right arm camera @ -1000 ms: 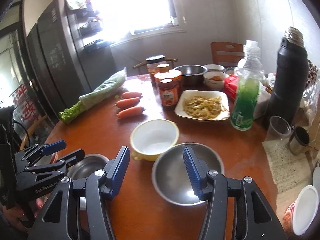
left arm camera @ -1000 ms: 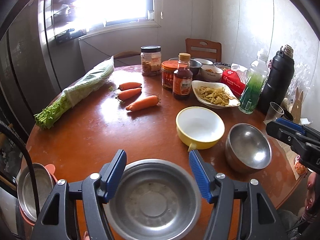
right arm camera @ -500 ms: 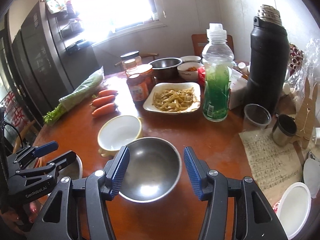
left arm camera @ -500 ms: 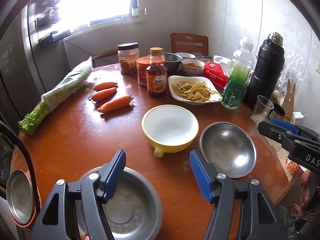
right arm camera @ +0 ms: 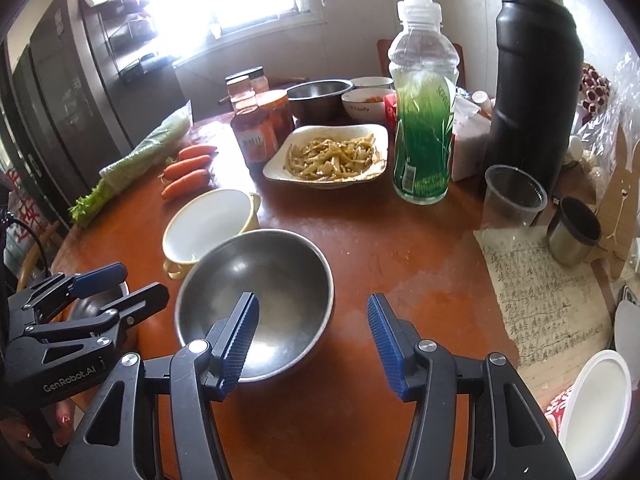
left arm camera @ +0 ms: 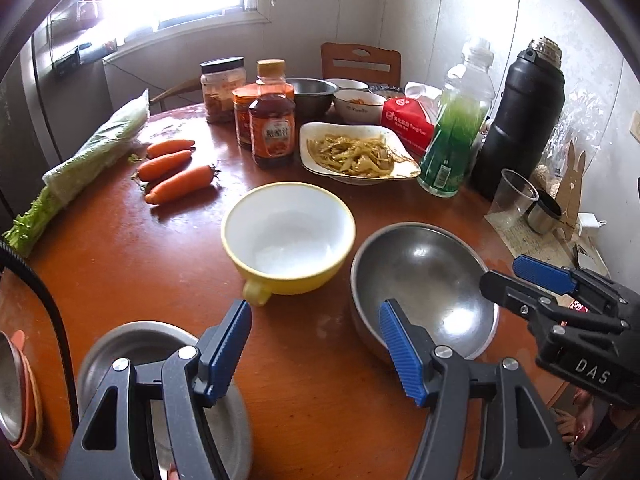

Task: Organize plates and bowls
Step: 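Move the right gripper to the larger stainless steel bowl, then grasp the larger steel bowl rim with the right gripper and lift it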

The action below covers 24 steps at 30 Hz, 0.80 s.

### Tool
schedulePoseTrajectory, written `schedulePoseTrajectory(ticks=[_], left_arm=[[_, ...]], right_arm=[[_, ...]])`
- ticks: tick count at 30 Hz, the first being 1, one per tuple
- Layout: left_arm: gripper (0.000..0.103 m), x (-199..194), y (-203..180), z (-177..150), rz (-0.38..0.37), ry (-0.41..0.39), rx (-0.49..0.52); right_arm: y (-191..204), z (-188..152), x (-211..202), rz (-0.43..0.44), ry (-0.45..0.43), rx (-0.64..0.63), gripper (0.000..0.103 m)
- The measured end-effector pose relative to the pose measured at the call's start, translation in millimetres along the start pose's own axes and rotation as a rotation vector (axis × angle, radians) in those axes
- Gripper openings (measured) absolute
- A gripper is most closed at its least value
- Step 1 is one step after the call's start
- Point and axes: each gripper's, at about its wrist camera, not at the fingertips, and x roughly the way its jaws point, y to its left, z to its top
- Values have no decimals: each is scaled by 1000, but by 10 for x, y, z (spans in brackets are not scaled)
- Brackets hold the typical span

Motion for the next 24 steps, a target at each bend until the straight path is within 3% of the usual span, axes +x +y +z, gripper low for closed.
schedulePoseTrajectory(ticks=[5,11,19,24], left_arm=[[66,108,-73,-9,12,16,10],[66,201,-151,-10,23,30,26],[66,293,-233,-8,16,41,38],[59,342,-248,-20,13,58,37]], right_arm=[[-25,-23,85,-11,14,-3,56],[-40,-23,185,-24,29,-21,38],[-49,-6,266,-21,42,-42,27],[-55,16,329,-10,59,-49,23]])
